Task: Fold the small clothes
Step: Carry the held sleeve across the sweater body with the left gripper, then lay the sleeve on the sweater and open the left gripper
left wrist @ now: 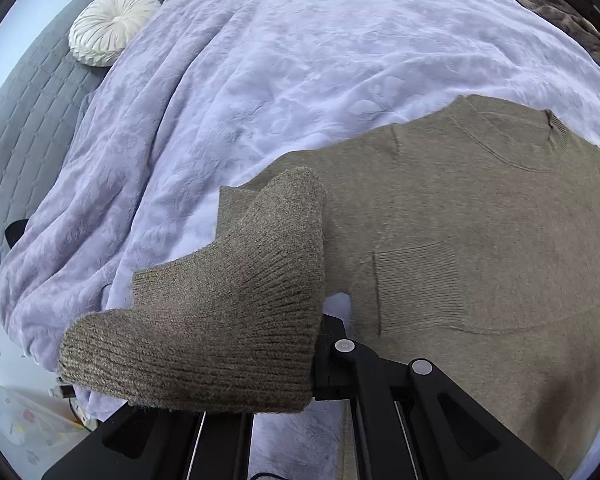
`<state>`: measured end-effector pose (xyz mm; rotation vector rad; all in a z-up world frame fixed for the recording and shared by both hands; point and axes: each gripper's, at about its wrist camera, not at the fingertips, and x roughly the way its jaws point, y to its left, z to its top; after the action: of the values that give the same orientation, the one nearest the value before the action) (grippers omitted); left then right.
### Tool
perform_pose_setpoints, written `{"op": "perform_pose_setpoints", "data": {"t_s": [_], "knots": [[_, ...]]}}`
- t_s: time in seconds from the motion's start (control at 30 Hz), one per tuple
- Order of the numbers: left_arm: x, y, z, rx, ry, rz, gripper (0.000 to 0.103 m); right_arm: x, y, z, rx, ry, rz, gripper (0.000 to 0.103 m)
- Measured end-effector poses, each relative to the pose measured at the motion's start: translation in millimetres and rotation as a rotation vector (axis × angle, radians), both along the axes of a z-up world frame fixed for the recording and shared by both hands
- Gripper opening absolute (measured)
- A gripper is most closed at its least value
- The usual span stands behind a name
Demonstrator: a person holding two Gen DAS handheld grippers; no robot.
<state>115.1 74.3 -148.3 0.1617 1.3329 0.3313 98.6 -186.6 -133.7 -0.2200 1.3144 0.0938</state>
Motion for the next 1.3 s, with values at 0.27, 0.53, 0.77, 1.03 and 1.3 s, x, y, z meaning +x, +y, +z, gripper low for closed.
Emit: {"op": "perform_pose_setpoints", "data": {"t_s": [0.27, 0.53, 0.77, 1.03, 1.3], "knots": [[9, -34, 0, 0.008, 0.010, -0.039, 0.006, 8, -12, -9, 0.009, 0.017, 0.002, 0.071], [17, -80, -1, 0.028, 0.023, -0.121, 0.006, 17, -32, -18, 0.015, 0.033, -0.016, 0.071], [23, -125, -6, 0.029, 0.037, -0.206, 0.005, 23, -52, -25, 0.036, 0.044, -0.051, 0.071], [30, -174, -19, 0.020, 0.063, -0.296, 0.005, 27, -73, -34, 0.045, 0.067, -0.089, 0.071], [36, -213, -33, -0.002, 0.090, -0.355, 0.005, 31, -87, -44, 0.056, 0.083, -0.124, 0.071]]}}
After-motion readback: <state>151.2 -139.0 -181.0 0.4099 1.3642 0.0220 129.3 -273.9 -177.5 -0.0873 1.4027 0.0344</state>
